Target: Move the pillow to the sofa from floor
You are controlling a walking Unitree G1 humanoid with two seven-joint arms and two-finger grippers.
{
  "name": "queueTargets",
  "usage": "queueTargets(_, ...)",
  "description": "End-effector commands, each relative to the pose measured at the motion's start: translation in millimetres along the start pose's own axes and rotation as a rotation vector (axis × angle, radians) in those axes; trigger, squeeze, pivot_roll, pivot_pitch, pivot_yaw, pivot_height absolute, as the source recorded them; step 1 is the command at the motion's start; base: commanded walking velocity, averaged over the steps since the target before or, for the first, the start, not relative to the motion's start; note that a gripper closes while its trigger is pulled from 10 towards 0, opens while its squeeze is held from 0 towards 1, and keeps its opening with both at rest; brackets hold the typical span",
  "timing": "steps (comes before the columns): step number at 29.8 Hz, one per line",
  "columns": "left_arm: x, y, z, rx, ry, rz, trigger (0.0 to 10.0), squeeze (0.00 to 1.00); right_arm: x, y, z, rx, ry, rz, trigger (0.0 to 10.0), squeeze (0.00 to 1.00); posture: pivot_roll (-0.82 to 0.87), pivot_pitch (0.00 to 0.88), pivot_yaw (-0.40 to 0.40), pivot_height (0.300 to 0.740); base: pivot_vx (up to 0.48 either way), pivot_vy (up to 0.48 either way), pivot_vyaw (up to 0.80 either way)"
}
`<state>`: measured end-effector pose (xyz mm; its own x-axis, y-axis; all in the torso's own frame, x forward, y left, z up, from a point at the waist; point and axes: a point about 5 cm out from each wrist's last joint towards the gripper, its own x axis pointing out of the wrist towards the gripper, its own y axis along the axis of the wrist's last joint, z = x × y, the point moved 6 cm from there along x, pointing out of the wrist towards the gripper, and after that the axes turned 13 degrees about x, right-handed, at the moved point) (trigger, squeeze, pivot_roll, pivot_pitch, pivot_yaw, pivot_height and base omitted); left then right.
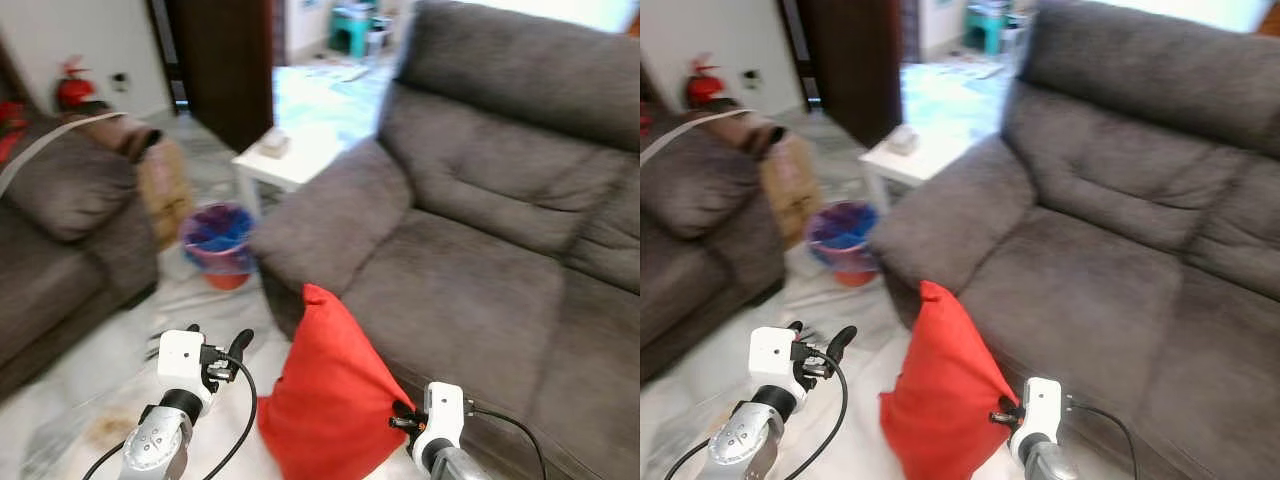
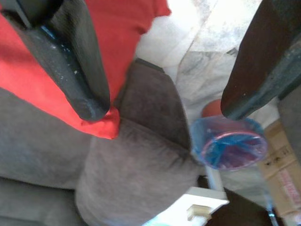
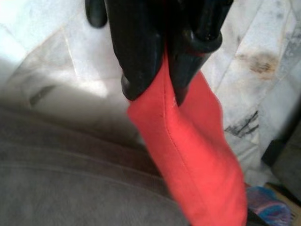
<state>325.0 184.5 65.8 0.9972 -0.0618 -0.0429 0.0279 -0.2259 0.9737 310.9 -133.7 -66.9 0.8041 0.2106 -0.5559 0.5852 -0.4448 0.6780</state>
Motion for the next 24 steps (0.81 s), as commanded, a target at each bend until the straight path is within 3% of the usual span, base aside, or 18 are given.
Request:
queueTargets(1,-2.7,-6.8,-1.6,0.003,0.002,-0.026,10.0,0.00,1.3,10.3,-2.0,-0.015,0.006,0.036,10.0,0.00,0.23,0.133,0.000,0.740,0.000,0.000,-0.80)
queueTargets(19,-2.1,-7.1,-1.6,0.006,0.003,-0.029,10.0,0.00,1.7,12.7,-3.8,-0.028,0.014,0.044,10.0,0.00,0.23,0.133,-0.001,0.740,0.000,0.000,-0.76)
queueTargets(24,-1.9,-7.2,-1.2,0.008,0.000,-0.029,10.0,0.00,2.3,14.9,-10.4,-0.148,0.059,0.032,10.0,0.00,0.23,0.132,0.000,0.740,0.000,0.000,0.00)
